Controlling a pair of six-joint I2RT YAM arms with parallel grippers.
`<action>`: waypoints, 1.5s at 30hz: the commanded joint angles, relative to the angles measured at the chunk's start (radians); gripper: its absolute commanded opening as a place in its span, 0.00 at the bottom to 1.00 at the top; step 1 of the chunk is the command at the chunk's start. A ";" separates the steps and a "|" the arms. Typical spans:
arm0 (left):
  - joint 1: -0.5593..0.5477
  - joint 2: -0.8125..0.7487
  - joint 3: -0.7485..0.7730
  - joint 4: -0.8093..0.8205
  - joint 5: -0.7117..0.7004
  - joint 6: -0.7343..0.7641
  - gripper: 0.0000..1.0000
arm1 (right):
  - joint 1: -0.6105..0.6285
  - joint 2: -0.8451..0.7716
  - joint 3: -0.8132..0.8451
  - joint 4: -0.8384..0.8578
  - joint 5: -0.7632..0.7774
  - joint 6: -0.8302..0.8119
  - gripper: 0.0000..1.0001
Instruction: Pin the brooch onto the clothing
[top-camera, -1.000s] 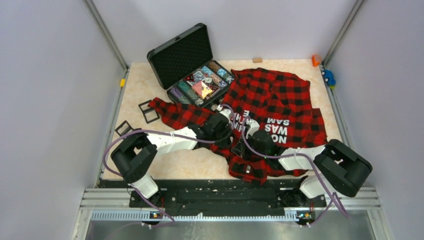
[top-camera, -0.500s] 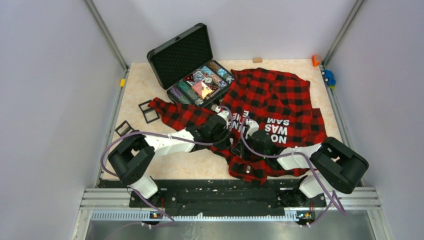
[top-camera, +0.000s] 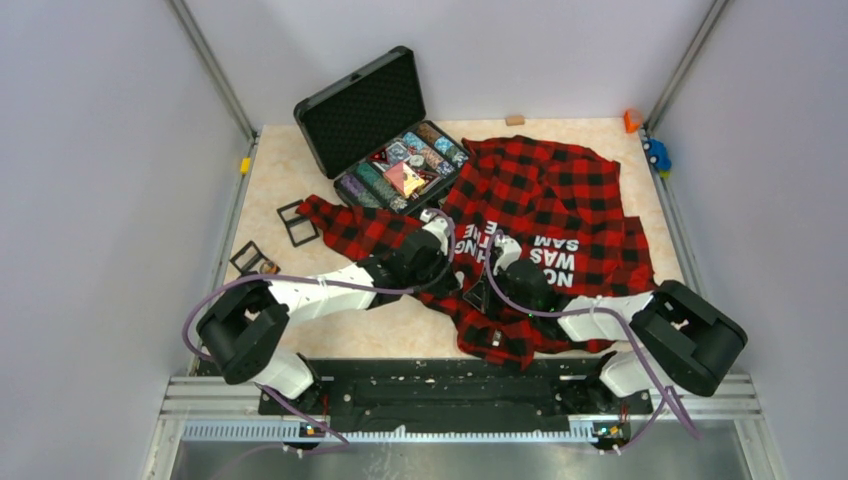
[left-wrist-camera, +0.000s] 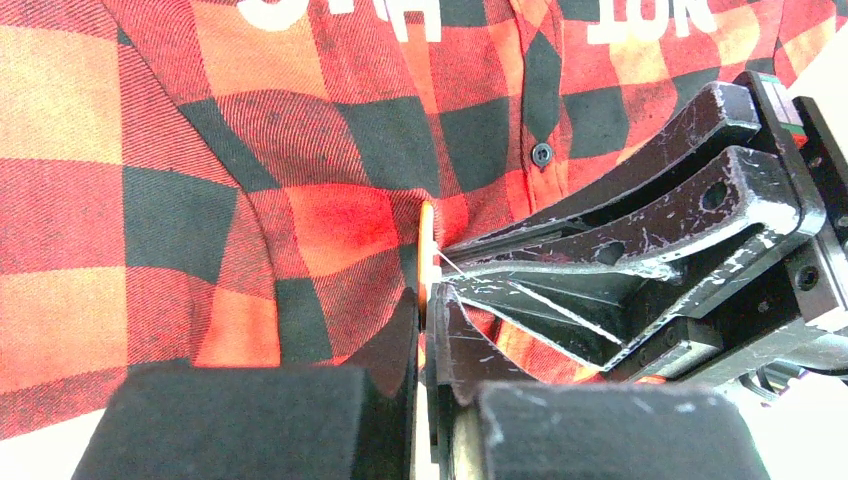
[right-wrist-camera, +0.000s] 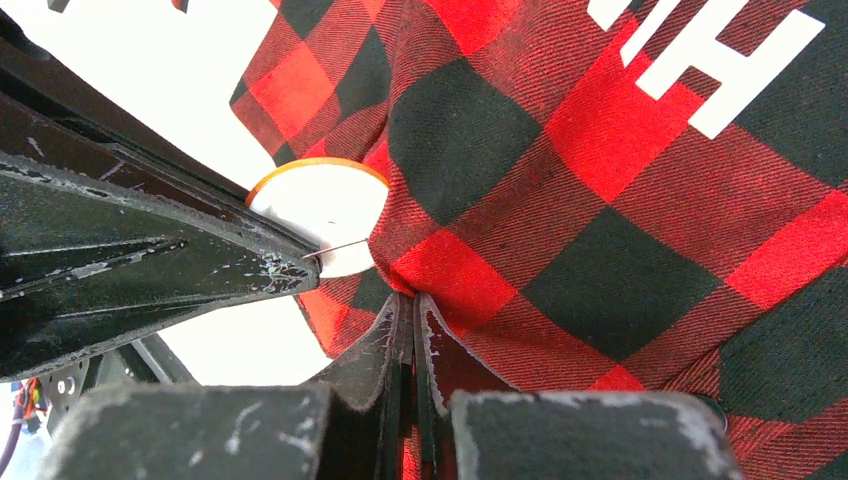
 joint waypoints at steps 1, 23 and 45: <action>0.009 -0.042 -0.004 0.056 -0.002 0.002 0.00 | -0.008 -0.023 0.000 -0.005 0.004 -0.013 0.00; 0.104 -0.110 -0.067 0.063 0.337 0.243 0.00 | -0.030 -0.520 -0.121 -0.161 -0.014 -0.129 0.63; 0.154 -0.028 -0.059 0.110 0.641 0.333 0.00 | -0.114 -0.290 -0.107 0.087 -0.225 -0.159 0.66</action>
